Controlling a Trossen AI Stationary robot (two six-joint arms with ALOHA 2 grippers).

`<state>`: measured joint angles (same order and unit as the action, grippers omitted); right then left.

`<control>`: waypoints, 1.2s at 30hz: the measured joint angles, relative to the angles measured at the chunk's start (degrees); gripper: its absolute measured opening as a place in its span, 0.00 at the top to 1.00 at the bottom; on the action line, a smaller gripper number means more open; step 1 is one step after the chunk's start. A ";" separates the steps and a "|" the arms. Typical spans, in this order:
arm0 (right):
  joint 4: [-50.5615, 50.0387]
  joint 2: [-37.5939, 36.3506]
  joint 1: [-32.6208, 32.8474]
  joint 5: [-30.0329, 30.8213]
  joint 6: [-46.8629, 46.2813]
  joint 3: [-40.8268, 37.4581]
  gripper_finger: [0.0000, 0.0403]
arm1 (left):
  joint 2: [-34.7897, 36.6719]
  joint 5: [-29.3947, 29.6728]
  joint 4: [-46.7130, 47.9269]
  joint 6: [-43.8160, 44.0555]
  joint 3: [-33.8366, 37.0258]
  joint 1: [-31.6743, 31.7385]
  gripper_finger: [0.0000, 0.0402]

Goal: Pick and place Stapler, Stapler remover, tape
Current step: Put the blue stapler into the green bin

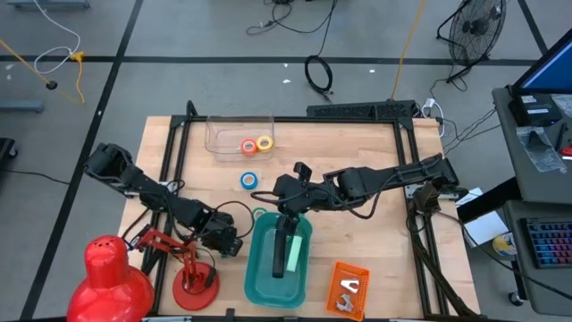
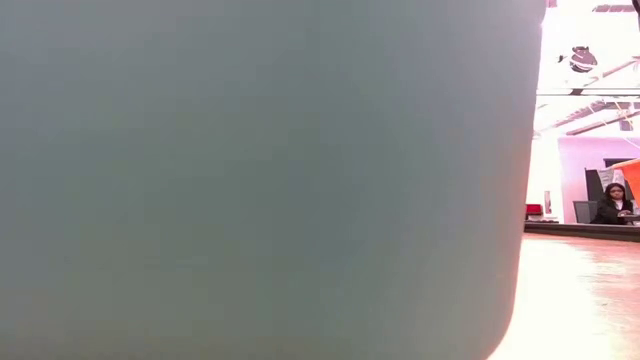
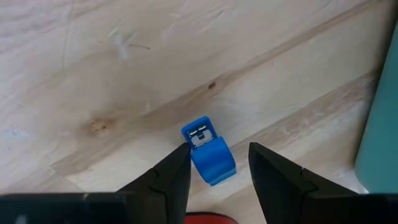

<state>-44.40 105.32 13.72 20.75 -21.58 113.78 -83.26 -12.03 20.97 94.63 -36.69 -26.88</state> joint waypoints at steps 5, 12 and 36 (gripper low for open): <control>0.00 0.00 0.00 -0.02 0.22 0.00 0.78 | 0.00 -0.06 0.37 -0.36 0.00 -0.02 0.66; 0.00 0.00 0.01 -0.04 0.44 0.00 0.78 | 0.02 -0.18 0.40 -1.14 0.00 -0.02 0.82; 10.76 0.02 0.00 -7.10 -0.58 0.00 0.78 | 34.36 14.28 7.71 -13.19 -0.02 7.57 0.79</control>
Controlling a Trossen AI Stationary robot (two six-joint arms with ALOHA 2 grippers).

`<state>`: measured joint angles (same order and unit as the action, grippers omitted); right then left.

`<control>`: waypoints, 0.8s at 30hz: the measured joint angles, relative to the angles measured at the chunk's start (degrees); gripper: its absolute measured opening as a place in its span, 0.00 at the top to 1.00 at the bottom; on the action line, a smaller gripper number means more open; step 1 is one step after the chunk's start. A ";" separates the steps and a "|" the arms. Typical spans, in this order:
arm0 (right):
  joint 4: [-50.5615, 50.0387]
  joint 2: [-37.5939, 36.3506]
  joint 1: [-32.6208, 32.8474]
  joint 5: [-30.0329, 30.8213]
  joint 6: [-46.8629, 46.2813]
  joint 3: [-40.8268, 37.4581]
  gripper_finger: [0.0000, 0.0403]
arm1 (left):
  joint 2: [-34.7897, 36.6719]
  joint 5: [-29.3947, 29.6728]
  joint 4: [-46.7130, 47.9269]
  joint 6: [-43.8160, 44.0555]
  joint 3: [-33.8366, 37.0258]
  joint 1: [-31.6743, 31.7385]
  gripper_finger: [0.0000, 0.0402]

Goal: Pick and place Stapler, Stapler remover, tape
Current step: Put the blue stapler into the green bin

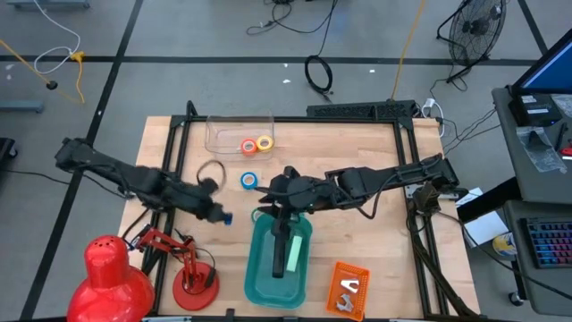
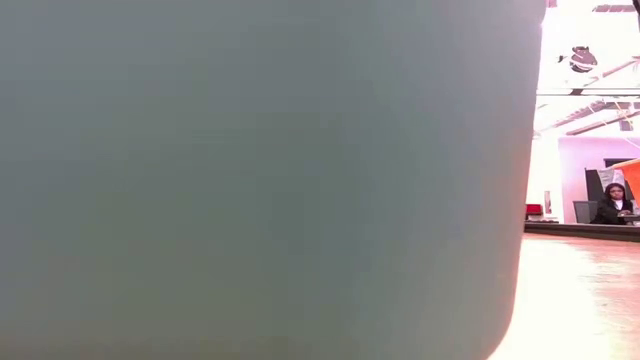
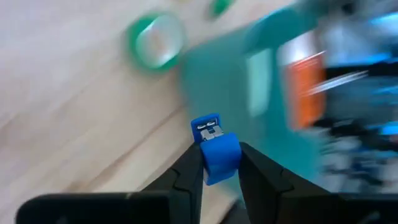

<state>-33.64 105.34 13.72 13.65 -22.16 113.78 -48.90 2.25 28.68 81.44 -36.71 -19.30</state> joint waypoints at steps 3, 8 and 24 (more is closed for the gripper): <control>4.98 0.00 -0.20 -3.42 0.12 0.00 0.78 | 6.24 4.62 -6.04 -3.23 0.00 0.52 0.80; 13.68 0.00 -0.52 -9.84 0.31 0.00 0.78 | 12.04 9.21 -18.79 -9.72 -0.02 0.67 0.81; 49.52 0.00 -5.27 -24.57 -18.48 -16.86 0.78 | 9.37 4.15 -37.98 -17.76 0.00 0.40 0.80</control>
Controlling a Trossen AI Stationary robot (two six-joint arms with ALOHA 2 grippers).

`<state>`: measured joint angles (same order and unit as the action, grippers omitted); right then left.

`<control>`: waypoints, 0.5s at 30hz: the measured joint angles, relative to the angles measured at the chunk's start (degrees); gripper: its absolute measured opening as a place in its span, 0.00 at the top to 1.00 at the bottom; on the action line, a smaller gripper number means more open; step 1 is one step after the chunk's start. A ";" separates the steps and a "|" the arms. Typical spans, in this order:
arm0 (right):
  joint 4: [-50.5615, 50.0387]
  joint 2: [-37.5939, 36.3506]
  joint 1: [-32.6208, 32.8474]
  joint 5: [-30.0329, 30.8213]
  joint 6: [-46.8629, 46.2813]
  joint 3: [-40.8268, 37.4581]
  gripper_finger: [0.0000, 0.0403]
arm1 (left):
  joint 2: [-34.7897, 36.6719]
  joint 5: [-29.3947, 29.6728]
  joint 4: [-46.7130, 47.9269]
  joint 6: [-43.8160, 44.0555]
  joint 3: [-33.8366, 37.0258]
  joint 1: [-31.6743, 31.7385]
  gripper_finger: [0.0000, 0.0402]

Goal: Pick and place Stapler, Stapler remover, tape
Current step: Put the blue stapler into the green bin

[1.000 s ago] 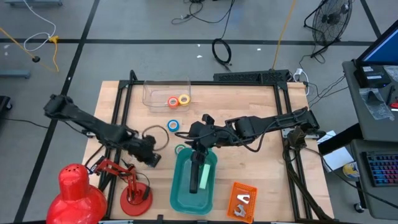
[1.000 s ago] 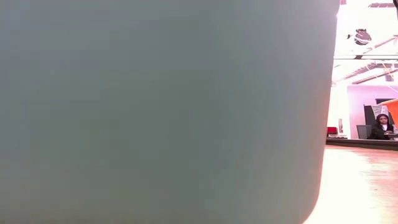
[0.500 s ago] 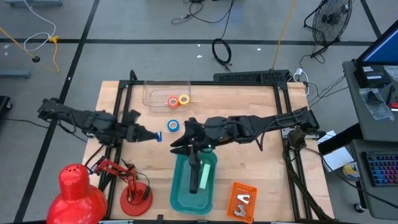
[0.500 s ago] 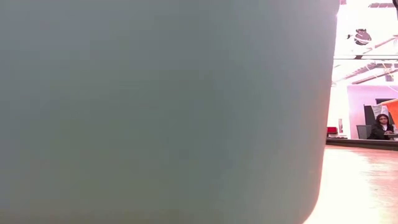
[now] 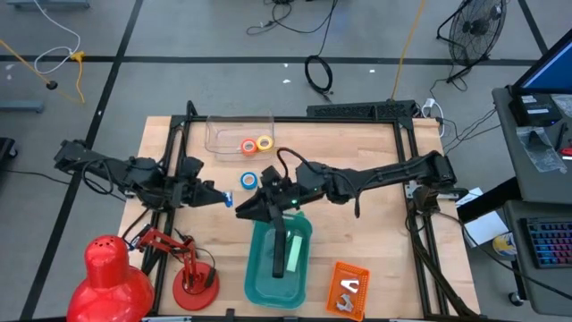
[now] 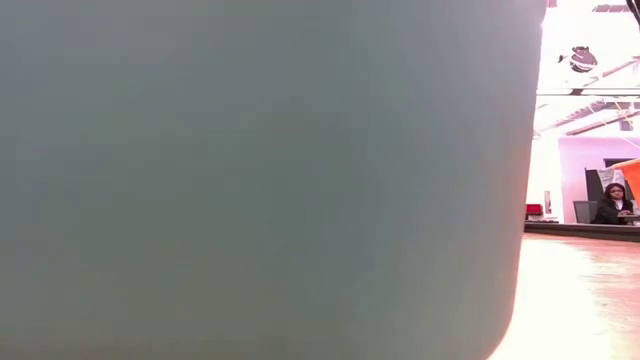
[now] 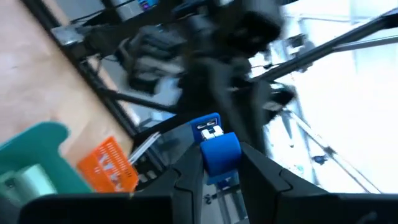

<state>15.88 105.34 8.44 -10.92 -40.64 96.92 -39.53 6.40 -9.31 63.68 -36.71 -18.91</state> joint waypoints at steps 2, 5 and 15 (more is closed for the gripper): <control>2.46 0.01 -0.23 -0.07 -0.73 -1.16 0.78 | -0.02 0.02 -1.03 -0.26 -0.02 -0.20 0.80; 3.26 -0.78 -0.30 0.05 -0.94 -1.63 0.78 | -0.79 -0.31 -2.47 -1.06 -0.02 -0.29 0.80; 2.79 -0.76 -0.67 0.25 -1.46 -1.62 0.77 | -4.38 -1.97 -8.73 -1.18 -0.02 -0.36 0.80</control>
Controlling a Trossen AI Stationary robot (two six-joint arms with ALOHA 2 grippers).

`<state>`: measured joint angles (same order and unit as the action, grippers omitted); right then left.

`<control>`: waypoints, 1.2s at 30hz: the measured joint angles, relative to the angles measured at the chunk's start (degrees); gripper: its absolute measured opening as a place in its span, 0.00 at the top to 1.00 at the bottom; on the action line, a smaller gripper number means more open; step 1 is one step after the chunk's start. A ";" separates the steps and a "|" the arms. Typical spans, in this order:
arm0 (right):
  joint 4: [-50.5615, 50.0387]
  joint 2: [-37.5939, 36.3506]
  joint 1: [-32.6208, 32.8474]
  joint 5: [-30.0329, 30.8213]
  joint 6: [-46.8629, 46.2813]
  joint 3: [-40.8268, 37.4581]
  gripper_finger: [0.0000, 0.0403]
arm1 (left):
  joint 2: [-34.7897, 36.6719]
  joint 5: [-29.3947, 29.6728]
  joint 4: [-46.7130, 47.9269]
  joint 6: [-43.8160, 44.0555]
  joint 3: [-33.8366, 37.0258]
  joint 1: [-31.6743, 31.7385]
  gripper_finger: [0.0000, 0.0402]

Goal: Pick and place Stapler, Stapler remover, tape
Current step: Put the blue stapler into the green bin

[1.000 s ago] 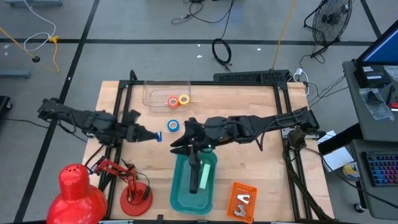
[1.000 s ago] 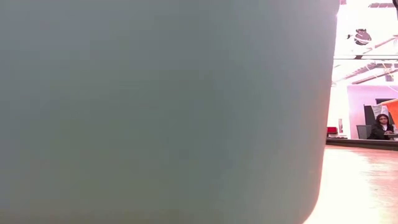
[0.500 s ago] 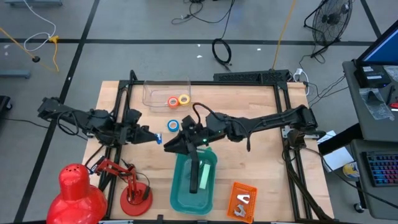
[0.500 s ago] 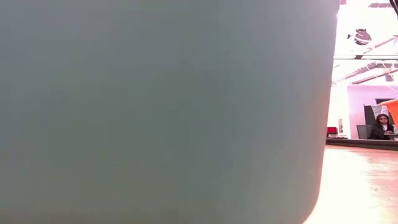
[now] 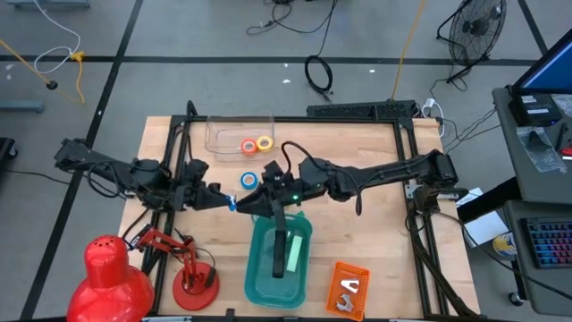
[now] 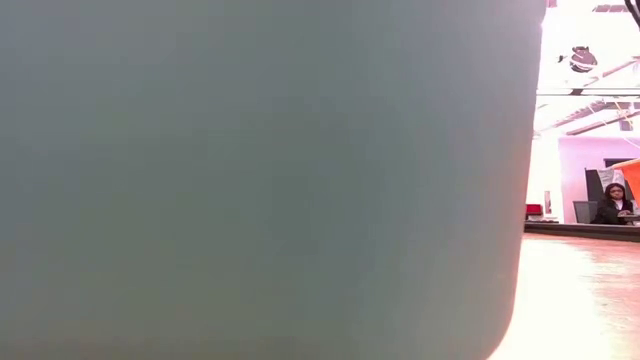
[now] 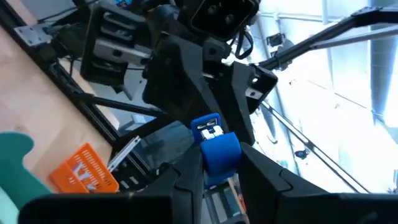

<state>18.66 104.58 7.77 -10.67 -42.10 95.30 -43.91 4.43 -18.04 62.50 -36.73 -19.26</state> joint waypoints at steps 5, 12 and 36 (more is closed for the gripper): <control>-1.67 0.00 -0.15 -0.49 -2.65 0.00 0.71 | -0.46 -1.27 0.12 -0.68 -0.71 -0.03 0.80; -1.29 0.00 -0.46 -1.61 -5.45 0.00 0.60 | -2.13 -1.31 1.73 -2.94 -3.44 0.02 0.80; -0.36 0.04 -0.57 -1.51 -6.75 -0.02 0.75 | -6.53 -2.53 -1.35 -3.54 -4.28 0.43 0.80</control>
<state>18.30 104.62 7.20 -12.18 -48.85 95.29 -50.43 1.89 -19.39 58.96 -41.01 -18.83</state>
